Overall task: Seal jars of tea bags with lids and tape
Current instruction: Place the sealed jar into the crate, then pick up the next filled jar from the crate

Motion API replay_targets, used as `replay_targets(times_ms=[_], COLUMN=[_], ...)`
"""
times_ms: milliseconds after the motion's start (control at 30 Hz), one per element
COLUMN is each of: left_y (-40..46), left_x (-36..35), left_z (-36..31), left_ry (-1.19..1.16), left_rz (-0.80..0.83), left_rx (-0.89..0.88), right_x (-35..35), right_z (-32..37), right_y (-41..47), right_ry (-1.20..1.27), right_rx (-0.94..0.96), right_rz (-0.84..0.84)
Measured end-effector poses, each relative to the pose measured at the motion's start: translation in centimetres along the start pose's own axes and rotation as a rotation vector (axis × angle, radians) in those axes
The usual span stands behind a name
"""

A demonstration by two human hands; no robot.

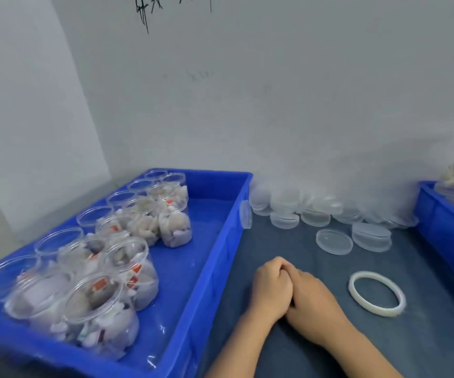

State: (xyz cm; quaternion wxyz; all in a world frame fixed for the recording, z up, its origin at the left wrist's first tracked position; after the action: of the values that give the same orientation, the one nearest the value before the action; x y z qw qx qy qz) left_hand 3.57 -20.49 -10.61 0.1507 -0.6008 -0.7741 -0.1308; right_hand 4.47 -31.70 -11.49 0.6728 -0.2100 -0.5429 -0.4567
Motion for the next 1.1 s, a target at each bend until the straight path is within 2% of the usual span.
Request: replay_targets(times_ms=[133, 200, 367, 433, 567, 700, 900, 1100], left_y=[-1.0, -1.8, -3.6, -3.6, -1.8, 2.1, 6.4, 8.1], left_x=[1.9, 3.3, 8.4, 11.3, 17.3, 22.6, 25.9, 25.8], left_z=[-2.0, -3.7, -9.5, -11.5, -12.4, -9.2, -2.8, -1.9], left_ry=[0.1, 0.202, 0.454, 0.544, 0.624, 0.803, 1.087, 1.035], left_rz=[0.108, 0.103, -0.161, -0.247, -0.305, -0.313, -0.185, -0.194], left_rx=[0.011, -0.04, -0.228, -0.217, -0.16, -0.054, 0.009, -0.074], right_x=[1.3, 3.1, 7.4, 8.1, 7.7, 5.8, 0.9, -0.1], right_z=[0.4, 1.7, 7.8, 10.4, 14.7, 17.9, 19.8, 18.9], right_y=[0.4, 1.2, 4.6, 7.2, 12.6, 15.5, 18.0, 18.9], right_ry=[-0.092, -0.145, 0.215, 0.208, 0.078, 0.026, -0.168, -0.276], right_rx=[0.02, 0.066, 0.243, 0.302, 0.321, 0.255, 0.209, 0.171], right_rz=[0.029, -0.047, -0.316, -0.34, -0.25, -0.09, 0.14, 0.03])
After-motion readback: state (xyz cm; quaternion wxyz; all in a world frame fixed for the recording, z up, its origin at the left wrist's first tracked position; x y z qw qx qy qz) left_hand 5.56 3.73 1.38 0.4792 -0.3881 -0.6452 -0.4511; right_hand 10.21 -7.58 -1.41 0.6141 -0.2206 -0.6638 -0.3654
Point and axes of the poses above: each hand's wrist, its own y-axis towards the middle knuckle, its own x-axis out of the back of the hand, z = x × y, the point moved 1 cm from there along y, towards the middle knuckle, and after that the axes turned 7 degrees about -y, right-handed, at the moved point
